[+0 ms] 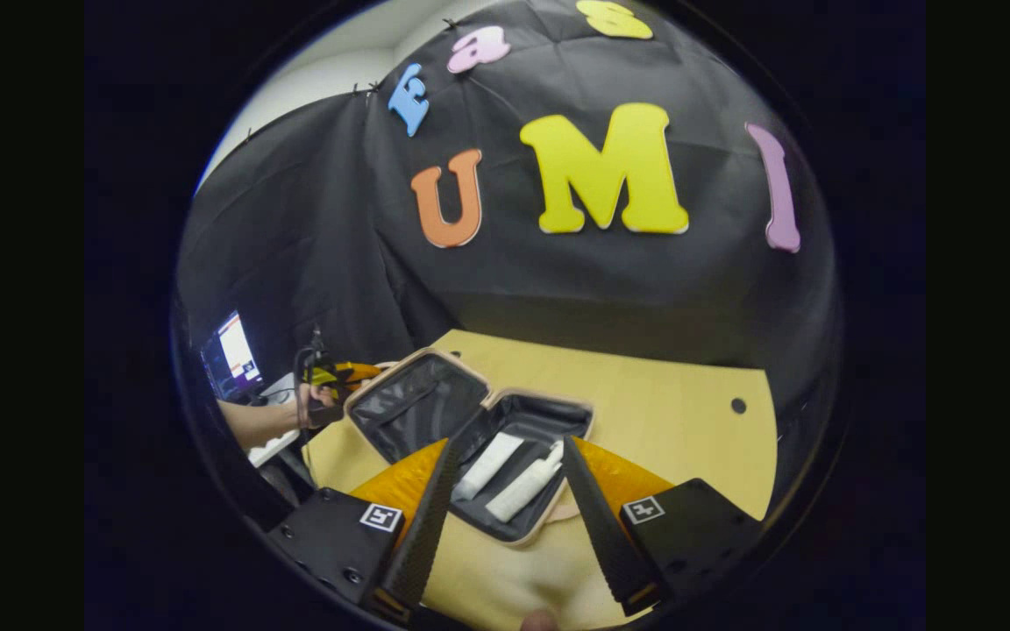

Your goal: First open the suitcase, pack the skin care products into it, and then close the suitcase.

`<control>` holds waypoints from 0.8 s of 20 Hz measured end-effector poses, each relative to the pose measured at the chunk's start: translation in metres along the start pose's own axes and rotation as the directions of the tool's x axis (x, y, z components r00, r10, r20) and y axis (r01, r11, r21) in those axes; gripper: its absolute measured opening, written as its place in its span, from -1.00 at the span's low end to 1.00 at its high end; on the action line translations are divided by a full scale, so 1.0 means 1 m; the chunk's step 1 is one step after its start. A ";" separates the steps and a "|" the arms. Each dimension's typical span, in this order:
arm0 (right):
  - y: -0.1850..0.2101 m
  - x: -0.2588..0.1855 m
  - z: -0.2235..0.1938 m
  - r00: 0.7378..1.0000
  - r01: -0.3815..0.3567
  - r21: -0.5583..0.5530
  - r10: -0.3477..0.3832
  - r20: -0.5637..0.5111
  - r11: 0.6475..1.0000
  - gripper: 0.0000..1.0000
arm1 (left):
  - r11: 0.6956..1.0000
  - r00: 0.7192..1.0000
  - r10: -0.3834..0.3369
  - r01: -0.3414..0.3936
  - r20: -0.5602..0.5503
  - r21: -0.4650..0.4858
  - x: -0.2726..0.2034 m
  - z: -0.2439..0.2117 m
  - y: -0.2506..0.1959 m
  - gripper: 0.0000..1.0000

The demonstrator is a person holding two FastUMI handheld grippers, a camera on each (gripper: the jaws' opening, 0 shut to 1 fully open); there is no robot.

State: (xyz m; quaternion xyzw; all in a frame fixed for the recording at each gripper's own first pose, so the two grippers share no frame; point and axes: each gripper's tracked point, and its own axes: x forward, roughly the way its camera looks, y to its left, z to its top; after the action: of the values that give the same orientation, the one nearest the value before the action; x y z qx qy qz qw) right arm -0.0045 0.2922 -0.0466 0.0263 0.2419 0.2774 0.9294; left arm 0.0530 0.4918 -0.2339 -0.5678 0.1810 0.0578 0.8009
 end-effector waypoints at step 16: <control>-0.114 -0.119 0.033 0.905 0.319 0.051 -0.320 0.281 0.946 0.46 | 0.684 0.993 -0.115 0.099 -0.028 0.723 -0.016 -0.172 -0.244 -0.84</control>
State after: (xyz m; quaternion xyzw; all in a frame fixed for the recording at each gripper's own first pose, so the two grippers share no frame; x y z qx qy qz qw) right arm -0.0185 0.1360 0.0129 0.0279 0.1067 0.1142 0.9873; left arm 0.0720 0.2488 -0.0608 -0.2162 0.1478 -0.0592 0.9633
